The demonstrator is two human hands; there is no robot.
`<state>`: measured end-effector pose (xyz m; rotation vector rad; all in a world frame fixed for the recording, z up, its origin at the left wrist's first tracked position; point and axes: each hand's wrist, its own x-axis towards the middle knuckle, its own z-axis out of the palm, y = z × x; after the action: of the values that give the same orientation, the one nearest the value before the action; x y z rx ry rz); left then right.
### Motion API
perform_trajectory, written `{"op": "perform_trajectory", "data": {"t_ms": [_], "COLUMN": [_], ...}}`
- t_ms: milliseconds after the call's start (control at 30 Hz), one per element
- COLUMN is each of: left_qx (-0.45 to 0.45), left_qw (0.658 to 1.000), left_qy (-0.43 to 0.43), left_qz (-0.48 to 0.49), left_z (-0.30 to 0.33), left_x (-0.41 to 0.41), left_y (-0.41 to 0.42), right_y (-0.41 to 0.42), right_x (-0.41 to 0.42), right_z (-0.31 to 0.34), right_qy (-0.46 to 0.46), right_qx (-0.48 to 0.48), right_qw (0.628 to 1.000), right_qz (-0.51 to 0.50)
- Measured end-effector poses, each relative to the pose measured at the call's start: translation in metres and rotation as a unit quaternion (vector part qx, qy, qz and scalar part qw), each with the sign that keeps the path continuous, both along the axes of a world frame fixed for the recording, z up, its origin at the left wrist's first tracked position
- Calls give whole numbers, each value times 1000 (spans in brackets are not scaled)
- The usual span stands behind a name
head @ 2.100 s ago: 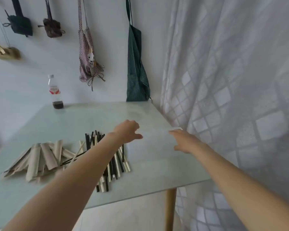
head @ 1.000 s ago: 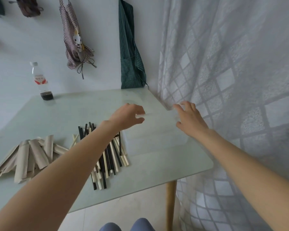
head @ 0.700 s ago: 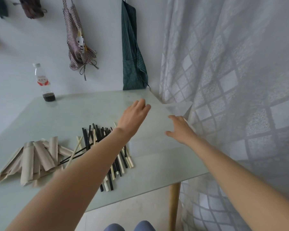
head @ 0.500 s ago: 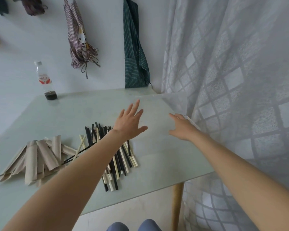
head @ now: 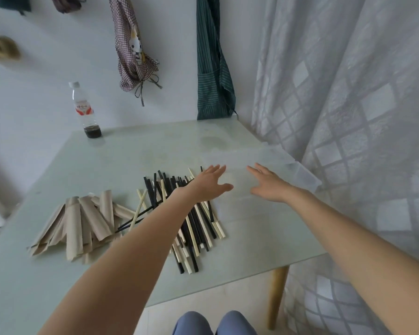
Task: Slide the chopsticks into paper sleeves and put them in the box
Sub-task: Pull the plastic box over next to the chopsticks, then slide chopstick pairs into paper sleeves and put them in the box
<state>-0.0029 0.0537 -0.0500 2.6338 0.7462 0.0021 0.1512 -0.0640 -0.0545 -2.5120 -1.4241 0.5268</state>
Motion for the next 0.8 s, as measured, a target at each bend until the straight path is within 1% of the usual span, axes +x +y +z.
{"op": "perform_trajectory", "data": {"t_ms": [100,167,233,300,400,500,600,700,800], "left_qx": [-21,-12,2,17,49,43,21,0,-8], "left_qw": [999,997,993,983,967,963,962,962,960], "left_qy": [-44,-79,-101,-123,-112,-60,6,48,44], "left_qz": [-17,2,57,138,225,260,271,269,276], "left_z": [10,15,17,16,9,-3,-20,-28,-33], "left_x": [-24,-48,-76,-105,-144,-176,-183,-180,-179], "left_y": [0,3,11,22,39,46,51,48,49], "right_y": [4,7,12,20,38,65,92,112,127], "right_x": [-11,-27,-52,-82,-125,-163,-189,-205,-209], "right_z": [5,9,14,20,23,14,-1,-13,-23], "right_qy": [-16,-22,-46,-80,-82,-28,44,120,180], "right_qx": [13,39,83,136,171,167,149,128,116], "right_qw": [1000,999,995,985,974,972,972,972,970], "right_qz": [1,15,40,71,120,162,178,159,116]}}
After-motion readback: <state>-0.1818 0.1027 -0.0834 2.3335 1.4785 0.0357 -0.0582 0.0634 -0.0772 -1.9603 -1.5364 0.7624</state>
